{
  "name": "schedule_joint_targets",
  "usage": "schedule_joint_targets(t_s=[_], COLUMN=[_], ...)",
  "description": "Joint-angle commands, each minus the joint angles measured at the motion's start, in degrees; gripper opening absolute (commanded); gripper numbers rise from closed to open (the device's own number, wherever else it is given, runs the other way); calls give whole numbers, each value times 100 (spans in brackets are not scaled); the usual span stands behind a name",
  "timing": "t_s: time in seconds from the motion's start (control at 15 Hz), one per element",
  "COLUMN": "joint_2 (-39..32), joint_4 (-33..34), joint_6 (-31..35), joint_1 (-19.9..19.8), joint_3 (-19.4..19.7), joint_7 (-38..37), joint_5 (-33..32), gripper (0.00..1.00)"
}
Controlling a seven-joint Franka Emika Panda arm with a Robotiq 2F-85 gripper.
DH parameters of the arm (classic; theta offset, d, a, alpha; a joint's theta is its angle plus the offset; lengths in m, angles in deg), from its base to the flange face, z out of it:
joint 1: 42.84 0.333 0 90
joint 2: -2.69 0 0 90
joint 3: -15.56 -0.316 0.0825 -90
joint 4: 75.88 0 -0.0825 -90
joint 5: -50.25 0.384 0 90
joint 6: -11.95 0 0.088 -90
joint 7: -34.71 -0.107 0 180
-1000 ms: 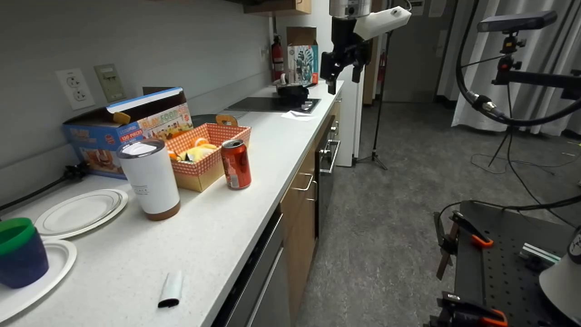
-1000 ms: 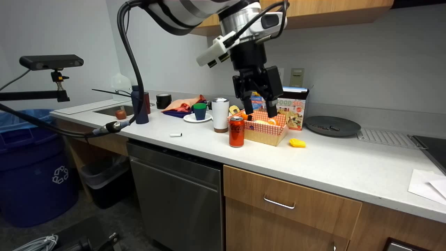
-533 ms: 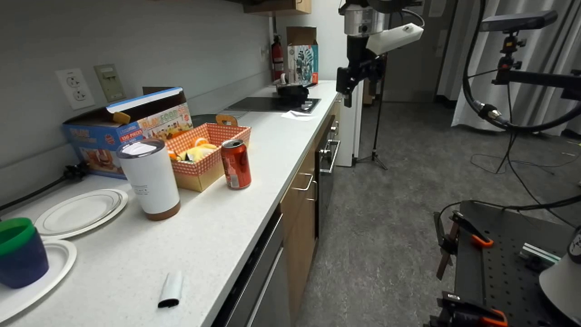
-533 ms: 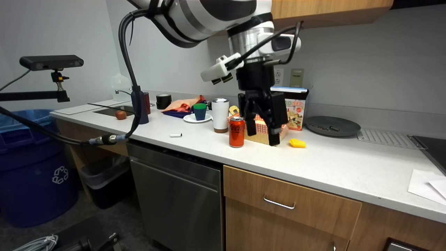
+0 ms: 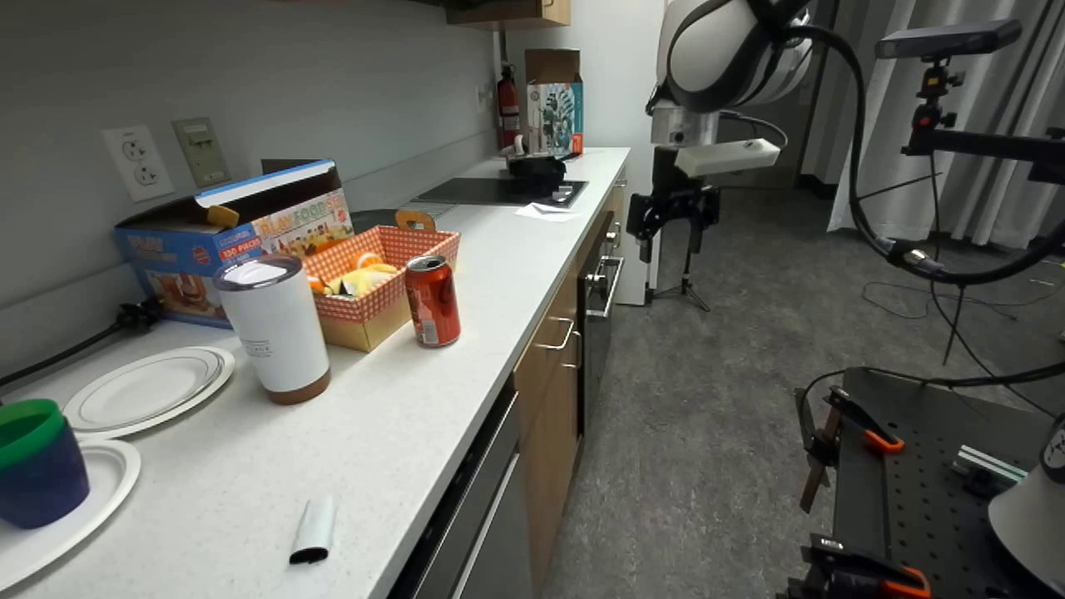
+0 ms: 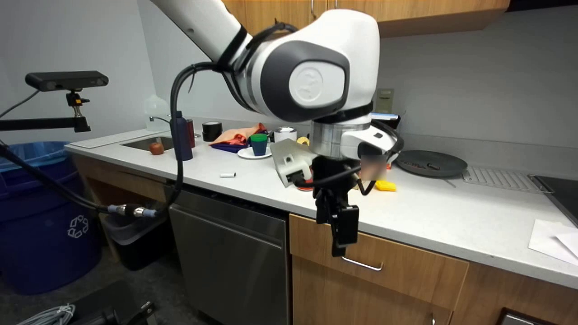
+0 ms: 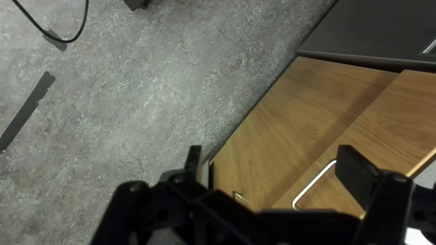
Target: Open the cupboard drawer
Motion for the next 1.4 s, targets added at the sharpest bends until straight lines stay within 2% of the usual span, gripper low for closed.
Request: schedule_joint_targets(t_s=[0.0, 0.07, 0.27, 0.47, 0.93, 1.33], joint_2=[-740, -392, -728, -741, -1560, -2520], joint_4=[360, 85, 263, 316, 554, 997], joint_6=[550, 372, 537, 536, 1229, 1903], joint_1=[93, 77, 106, 106, -32, -160], joint_3=[-2, 43, 51, 51, 55, -164], joint_7=[-78, -16, -16, -16, 112, 247], joint_5=[195, 100, 108, 108, 1016, 1926], gripper=[100, 100, 100, 100, 100, 100])
